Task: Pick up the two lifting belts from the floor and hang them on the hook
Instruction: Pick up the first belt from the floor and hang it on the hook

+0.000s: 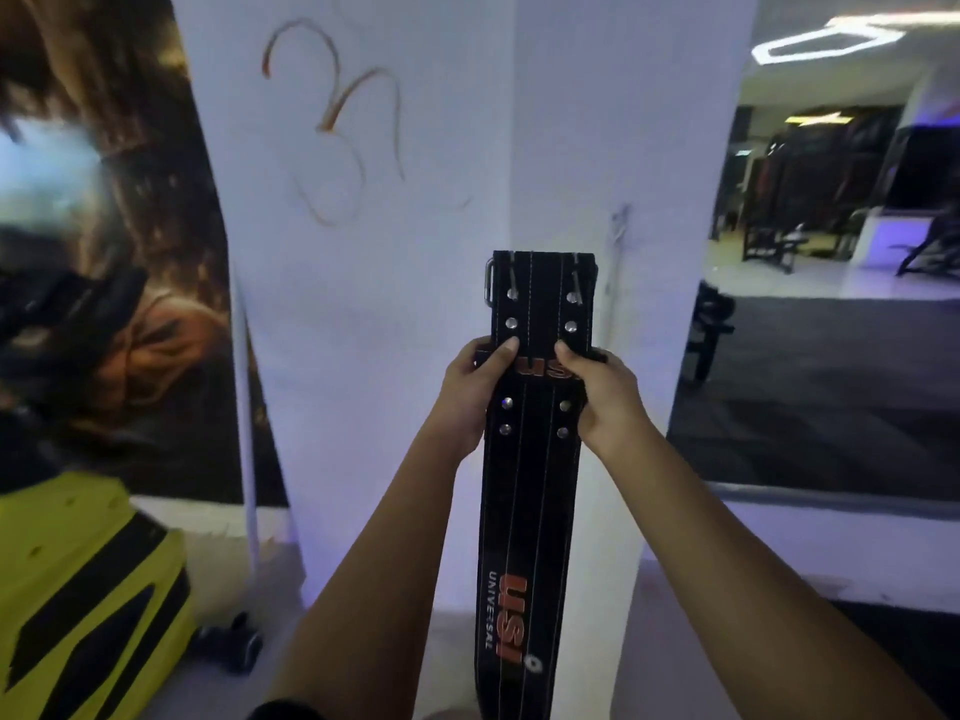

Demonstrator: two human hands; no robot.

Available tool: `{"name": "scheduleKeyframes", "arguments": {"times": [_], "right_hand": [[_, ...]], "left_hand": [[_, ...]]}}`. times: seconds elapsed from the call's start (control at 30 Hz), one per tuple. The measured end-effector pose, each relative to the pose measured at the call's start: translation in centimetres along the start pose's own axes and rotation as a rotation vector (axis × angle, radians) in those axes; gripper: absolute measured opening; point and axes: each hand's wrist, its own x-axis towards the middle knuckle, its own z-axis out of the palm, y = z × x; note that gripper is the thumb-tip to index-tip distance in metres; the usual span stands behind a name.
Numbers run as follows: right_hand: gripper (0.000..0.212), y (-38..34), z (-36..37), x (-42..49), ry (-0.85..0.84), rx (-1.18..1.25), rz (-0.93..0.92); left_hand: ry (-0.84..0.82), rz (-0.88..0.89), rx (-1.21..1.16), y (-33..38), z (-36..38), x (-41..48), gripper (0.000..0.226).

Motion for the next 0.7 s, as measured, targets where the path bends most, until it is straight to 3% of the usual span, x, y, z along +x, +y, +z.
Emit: {"name": "scheduleKeyframes", "arguments": {"times": [0.13, 0.27, 0.47, 0.7], "right_hand": [[0.034, -6.2, -1.0, 3.0, 0.051, 0.038, -0.162], [0.050, -10.7, -2.2, 5.7, 0.049, -0.081, -0.289], [0.033, -16.9, -2.4, 7.4, 0.124, 0.044, -0.395], [0.014, -22.1, -1.6, 7.9, 0.130, 0.071, -0.469]], "left_hand": [[0.006, 0.189, 0.003, 3.4, 5.5, 4.7, 0.037], [0.015, 0.329, 0.016, 6.7, 10.6, 8.3, 0.039], [-0.048, 0.468, 0.063, 9.5, 14.1, 11.4, 0.035], [-0.190, 0.414, 0.150, 8.3, 14.0, 12.6, 0.030]]}}
